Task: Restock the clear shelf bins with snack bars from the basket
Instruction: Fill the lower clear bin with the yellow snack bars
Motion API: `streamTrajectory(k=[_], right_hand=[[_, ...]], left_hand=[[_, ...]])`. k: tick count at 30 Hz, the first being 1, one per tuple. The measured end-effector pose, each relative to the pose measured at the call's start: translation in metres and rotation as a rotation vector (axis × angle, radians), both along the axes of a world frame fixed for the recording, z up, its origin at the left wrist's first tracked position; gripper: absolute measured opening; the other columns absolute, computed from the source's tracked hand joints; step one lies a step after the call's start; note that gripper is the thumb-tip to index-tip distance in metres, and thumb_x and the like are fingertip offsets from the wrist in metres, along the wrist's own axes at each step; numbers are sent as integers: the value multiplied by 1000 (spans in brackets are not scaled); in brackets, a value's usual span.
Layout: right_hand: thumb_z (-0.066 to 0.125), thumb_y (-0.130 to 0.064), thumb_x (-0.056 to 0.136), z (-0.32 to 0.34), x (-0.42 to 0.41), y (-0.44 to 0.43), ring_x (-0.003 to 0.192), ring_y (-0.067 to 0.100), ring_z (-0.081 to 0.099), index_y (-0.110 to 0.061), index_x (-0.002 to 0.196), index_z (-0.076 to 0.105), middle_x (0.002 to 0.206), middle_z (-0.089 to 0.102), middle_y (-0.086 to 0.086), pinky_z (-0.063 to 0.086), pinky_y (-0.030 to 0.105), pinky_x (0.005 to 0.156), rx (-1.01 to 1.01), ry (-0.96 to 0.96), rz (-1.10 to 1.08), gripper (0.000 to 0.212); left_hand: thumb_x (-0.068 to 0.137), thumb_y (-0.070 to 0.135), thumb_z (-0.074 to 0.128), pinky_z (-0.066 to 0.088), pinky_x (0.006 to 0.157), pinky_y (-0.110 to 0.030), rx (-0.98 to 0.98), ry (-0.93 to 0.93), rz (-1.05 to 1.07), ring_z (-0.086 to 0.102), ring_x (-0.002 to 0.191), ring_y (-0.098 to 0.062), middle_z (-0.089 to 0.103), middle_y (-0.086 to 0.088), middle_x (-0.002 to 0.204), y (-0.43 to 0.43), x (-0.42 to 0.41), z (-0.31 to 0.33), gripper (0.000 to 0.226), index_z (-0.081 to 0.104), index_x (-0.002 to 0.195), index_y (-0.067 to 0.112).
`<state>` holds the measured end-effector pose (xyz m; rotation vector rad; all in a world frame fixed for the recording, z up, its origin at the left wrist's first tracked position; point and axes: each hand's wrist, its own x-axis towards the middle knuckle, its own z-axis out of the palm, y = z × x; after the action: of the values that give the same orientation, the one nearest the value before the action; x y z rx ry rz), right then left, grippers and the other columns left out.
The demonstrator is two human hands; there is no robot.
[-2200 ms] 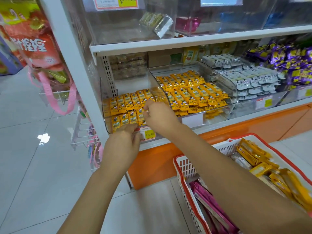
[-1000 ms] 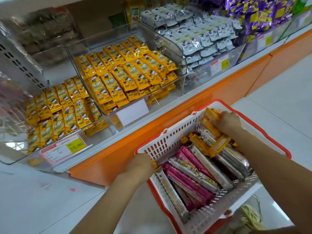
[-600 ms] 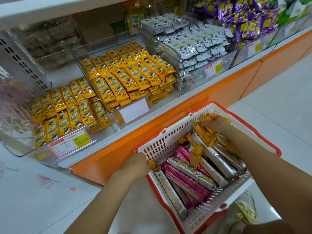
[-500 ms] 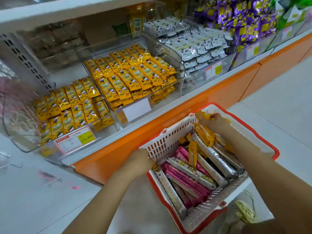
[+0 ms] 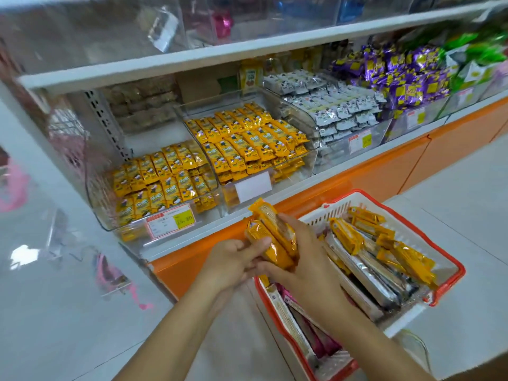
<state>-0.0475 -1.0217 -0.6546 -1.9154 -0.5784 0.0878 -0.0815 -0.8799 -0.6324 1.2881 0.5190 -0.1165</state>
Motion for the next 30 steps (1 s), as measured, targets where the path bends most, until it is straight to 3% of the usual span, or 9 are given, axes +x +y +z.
streamTrajectory(k=[3, 5, 11, 16, 19, 22, 25, 27, 30], right_hand=[[67, -36, 83, 7, -6, 5, 103, 4, 62, -43, 123, 50, 113, 63, -18, 54, 33, 87, 222, 152, 49, 44], [64, -33, 81, 12, -8, 8, 99, 4, 64, -42, 117, 55, 109, 65, -21, 55, 32, 83, 280, 197, 66, 38], [68, -33, 84, 19, -11, 16, 101, 27, 66, -32, 115, 64, 110, 69, -2, 53, 52, 85, 383, 358, 77, 32], [71, -28, 78, 28, -14, 20, 91, 21, 69, -28, 116, 62, 103, 70, -7, 59, 47, 70, 360, 362, 94, 40], [78, -34, 61, 34, -14, 21, 88, 25, 70, -29, 113, 63, 99, 70, -10, 59, 50, 70, 319, 406, 79, 55], [78, -35, 66, 36, -11, 16, 90, 23, 70, -27, 112, 65, 99, 71, -3, 57, 54, 73, 330, 452, 32, 49], [69, -36, 81, 39, -10, 14, 84, 18, 70, -27, 110, 65, 93, 73, 0, 56, 45, 71, 317, 416, -14, 31], [61, -31, 89, 40, -10, 16, 79, 8, 68, -28, 107, 65, 87, 72, -5, 54, 25, 67, 275, 314, -18, 18], [57, -35, 93, 42, -10, 22, 87, -3, 61, -42, 104, 61, 103, 62, -14, 52, 16, 71, 106, 136, 17, 14]], left_hand=[[72, 24, 66, 58, 70, -26, -164, -64, 15, 71, 79, -19, 73, -15, 93, 15, -13, 1, 36, 66, 100, 2], [72, 18, 62, 59, 69, -28, -278, -99, 45, 71, 79, -20, 72, -16, 95, 21, -20, 3, 31, 66, 99, 3], [76, 14, 57, 59, 67, -32, -478, -183, 99, 71, 79, -24, 70, -20, 94, 29, -30, 14, 26, 69, 93, 0], [75, 14, 60, 59, 71, -33, -459, -202, 77, 71, 86, -24, 70, -21, 102, 24, -30, 23, 31, 68, 99, -3], [72, 13, 63, 59, 77, -35, -403, -176, 77, 70, 88, -25, 68, -23, 108, 25, -29, 25, 43, 63, 111, -6], [68, 9, 64, 60, 71, -32, -399, -178, 107, 71, 80, -21, 72, -17, 98, 29, -30, 26, 38, 65, 105, -1], [67, 8, 63, 60, 65, -30, -424, -165, 105, 71, 75, -20, 72, -14, 92, 28, -31, 27, 32, 66, 99, 3], [67, 10, 64, 60, 64, -30, -408, -158, 102, 71, 74, -20, 73, -14, 91, 27, -30, 27, 30, 67, 97, 4], [68, 12, 66, 60, 68, -29, -342, -167, 139, 71, 75, -18, 73, -13, 93, 28, -29, 27, 34, 67, 100, 5]])
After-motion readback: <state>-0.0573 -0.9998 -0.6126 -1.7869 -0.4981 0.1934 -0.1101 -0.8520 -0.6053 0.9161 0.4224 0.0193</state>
